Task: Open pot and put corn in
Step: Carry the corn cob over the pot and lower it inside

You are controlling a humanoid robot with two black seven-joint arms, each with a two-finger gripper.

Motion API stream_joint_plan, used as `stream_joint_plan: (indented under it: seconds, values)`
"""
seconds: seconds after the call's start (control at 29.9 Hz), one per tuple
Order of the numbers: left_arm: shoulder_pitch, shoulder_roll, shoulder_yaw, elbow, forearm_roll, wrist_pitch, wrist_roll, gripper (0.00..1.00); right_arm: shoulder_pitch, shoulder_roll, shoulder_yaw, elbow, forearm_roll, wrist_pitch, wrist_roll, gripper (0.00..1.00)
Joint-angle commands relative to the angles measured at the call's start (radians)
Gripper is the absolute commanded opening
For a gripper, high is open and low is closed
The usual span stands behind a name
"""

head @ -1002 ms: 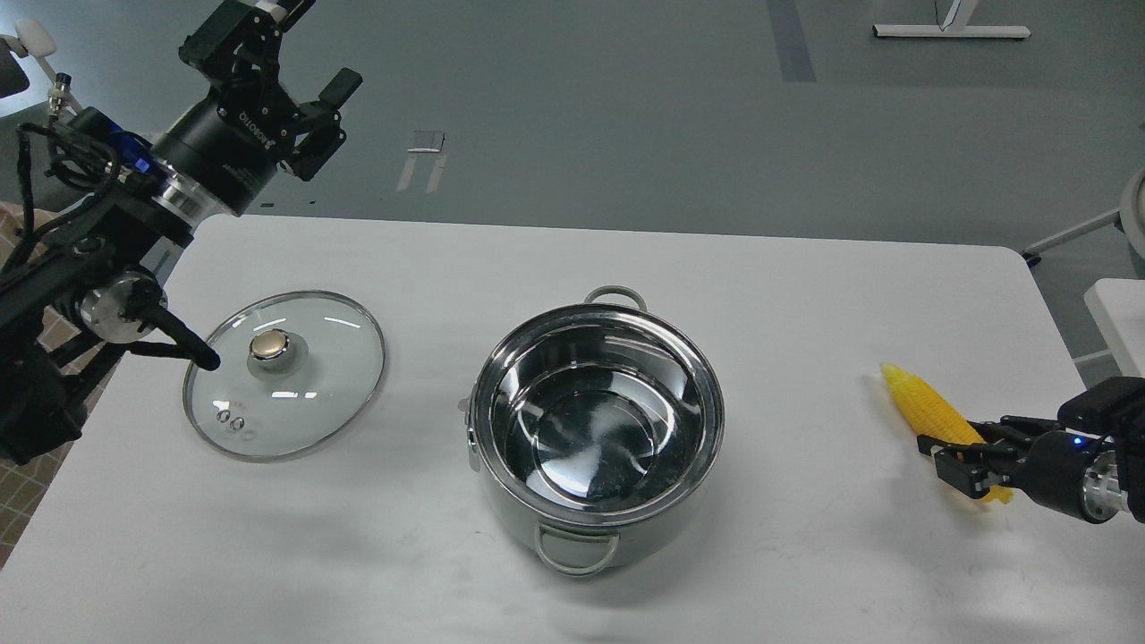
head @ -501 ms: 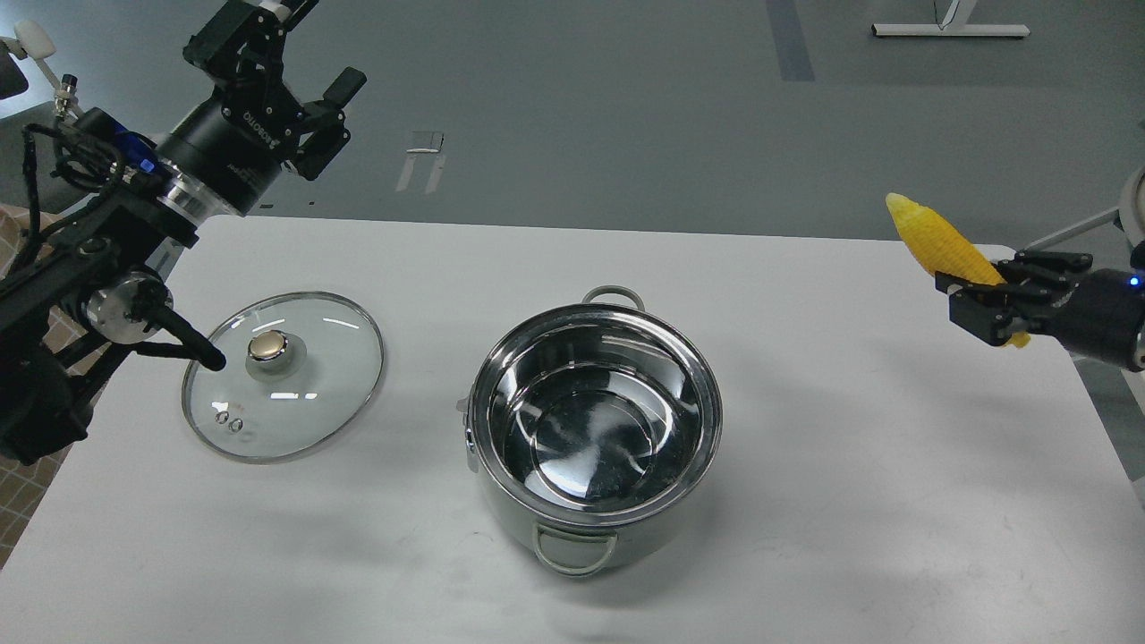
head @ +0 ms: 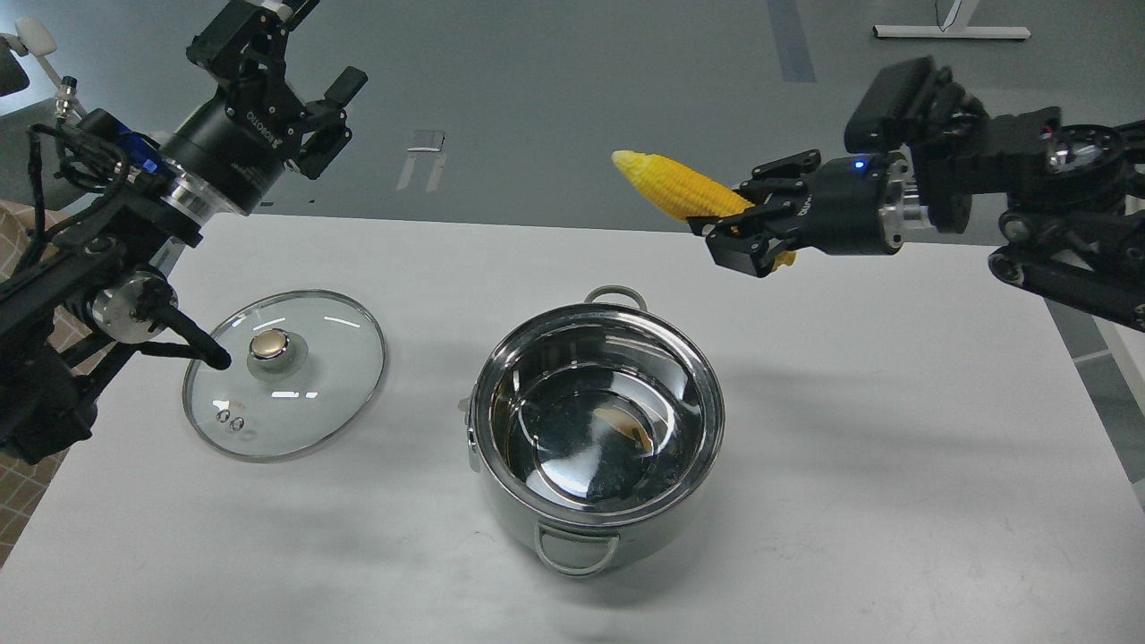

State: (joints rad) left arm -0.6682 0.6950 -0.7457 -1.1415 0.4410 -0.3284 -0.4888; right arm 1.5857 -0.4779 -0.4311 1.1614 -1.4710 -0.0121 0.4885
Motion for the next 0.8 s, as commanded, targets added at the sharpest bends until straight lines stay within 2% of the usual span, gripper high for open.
stream_joint_plan:
  seconds: [0.0,0.1,0.43,0.67,0.77]
  values:
    - [-0.001,0.003,-0.001,0.000,-0.002,0.000,0.000,0.90,0.005,0.108,-0.073,0.004,0.003,0.000,0.000,0.02]
    - [-0.001,0.001,0.000,0.002,-0.002,0.000,0.000,0.90,0.002,0.182,-0.103,0.000,0.009,0.000,0.000,0.02]
    - [-0.001,-0.005,-0.001,0.006,-0.002,0.002,0.000,0.90,-0.013,0.254,-0.160,0.001,0.035,0.000,0.000,0.11]
    - [-0.001,-0.005,-0.003,0.006,-0.002,0.000,0.000,0.90,-0.013,0.254,-0.196,0.017,0.037,0.001,0.000,0.29]
    - [-0.001,-0.005,-0.003,0.006,-0.002,0.000,0.000,0.90,-0.013,0.251,-0.201,0.021,0.035,0.001,0.000,0.31]
